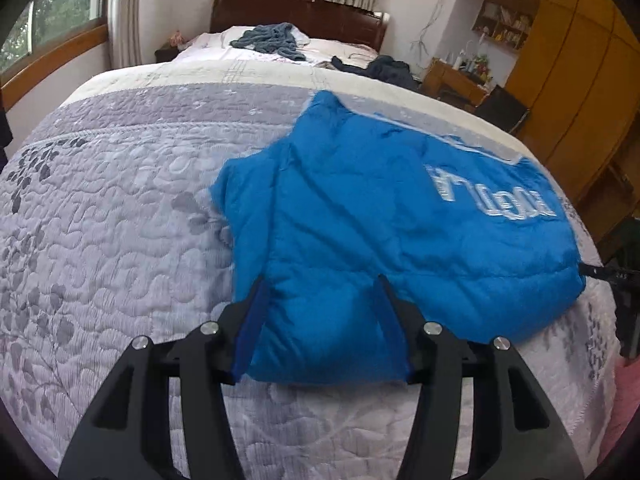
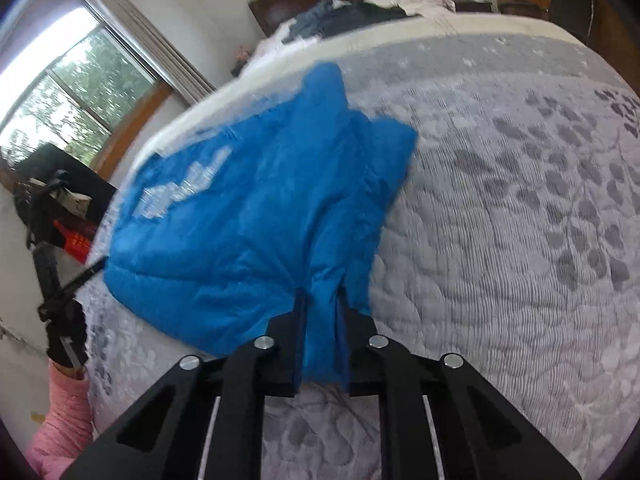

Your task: Fold large clothes

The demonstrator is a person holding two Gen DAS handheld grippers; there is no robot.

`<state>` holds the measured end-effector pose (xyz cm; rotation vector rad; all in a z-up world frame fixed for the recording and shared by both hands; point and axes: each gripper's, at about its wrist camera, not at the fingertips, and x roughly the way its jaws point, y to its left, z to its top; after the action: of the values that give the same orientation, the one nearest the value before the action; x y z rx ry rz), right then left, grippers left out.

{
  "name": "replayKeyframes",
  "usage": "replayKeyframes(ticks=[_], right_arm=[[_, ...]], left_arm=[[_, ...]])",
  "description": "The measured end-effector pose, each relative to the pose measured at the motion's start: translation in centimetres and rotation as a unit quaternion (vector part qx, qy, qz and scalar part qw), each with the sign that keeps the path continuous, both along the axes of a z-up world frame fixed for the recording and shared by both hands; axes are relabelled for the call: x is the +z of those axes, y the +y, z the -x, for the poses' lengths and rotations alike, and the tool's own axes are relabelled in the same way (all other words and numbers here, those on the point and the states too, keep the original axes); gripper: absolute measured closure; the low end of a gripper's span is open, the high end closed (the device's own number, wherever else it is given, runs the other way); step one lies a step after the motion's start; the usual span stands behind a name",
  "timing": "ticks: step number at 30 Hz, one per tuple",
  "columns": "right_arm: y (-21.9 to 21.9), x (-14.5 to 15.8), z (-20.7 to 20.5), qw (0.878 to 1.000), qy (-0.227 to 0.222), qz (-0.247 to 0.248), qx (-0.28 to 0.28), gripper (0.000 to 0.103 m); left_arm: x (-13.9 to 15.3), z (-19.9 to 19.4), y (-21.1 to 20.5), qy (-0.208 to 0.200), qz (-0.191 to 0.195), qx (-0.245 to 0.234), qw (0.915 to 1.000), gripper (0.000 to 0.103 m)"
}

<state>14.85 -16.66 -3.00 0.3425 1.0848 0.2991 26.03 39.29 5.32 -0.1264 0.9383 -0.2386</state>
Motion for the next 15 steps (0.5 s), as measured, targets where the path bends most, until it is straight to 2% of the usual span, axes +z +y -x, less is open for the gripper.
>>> replayKeyframes(ticks=[4, 7, 10, 12, 14, 15], right_arm=[[0.2, -0.9, -0.1, 1.0, 0.009, 0.001, -0.001, 0.089], [0.3, -0.5, 0.0, 1.0, 0.008, -0.002, -0.001, 0.087], [-0.3, 0.3, 0.3, 1.0, -0.004, -0.015, -0.003, 0.075], [-1.1, 1.3, 0.6, 0.999, -0.022, -0.031, -0.009, 0.046], [-1.7, 1.8, 0.4, 0.999, -0.033, -0.039, -0.015, 0.038], [-2.0, 1.9, 0.2, 0.998, -0.036, -0.048, -0.016, 0.037]], left_arm=[[-1.1, -0.4, 0.9, 0.011, 0.027, 0.005, 0.9996, 0.049], [-1.0, -0.4, 1.1, 0.011, 0.028, 0.007, 0.9995, 0.049], [-0.1, 0.0, 2.0, 0.011, 0.042, 0.013, 0.999, 0.05], [0.6, 0.4, 2.6, 0.002, 0.05, 0.022, 0.9985, 0.045], [1.0, 0.2, 3.6, 0.0, 0.058, 0.033, 0.9978, 0.035], [0.9, 0.0, 3.9, 0.004, 0.061, 0.036, 0.9975, 0.031]])
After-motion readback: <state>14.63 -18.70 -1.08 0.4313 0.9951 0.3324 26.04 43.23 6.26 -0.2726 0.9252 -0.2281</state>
